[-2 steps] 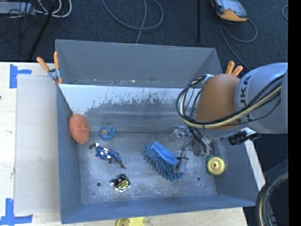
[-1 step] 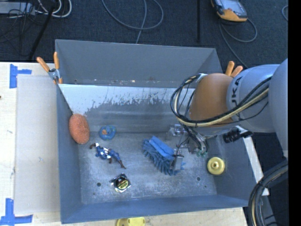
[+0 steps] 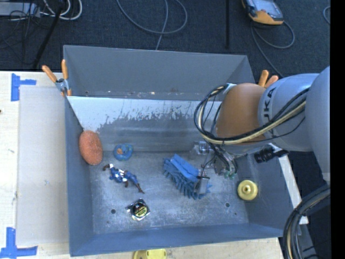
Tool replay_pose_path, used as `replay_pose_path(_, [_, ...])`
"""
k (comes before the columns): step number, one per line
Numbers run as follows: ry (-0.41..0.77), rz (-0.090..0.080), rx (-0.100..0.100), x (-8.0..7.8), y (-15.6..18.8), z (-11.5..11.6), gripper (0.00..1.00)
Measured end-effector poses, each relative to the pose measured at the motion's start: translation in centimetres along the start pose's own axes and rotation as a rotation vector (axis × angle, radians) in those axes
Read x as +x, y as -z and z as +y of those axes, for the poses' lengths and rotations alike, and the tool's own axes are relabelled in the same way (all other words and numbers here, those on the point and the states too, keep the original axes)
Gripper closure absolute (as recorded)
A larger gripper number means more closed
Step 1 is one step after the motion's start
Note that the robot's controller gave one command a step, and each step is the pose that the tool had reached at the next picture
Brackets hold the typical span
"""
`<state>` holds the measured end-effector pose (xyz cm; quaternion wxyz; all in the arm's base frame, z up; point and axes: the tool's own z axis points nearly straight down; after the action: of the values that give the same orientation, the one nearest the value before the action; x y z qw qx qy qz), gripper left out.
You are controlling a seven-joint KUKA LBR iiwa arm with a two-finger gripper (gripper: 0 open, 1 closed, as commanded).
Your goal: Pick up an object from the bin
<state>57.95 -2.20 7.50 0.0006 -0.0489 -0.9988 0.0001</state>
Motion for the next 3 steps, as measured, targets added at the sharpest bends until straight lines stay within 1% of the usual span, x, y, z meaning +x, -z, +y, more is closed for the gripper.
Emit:
replay_pose_path(1, [-0.036,0.006,0.0,3.5,2.3,1.6,0.0])
replay_pose_path(2, [0.014,-0.005,-0.001,3.0,2.3,3.0,0.0])
replay_pose_path(3, [0.159,-0.001,0.0,6.9,-0.4,2.5,1.0])
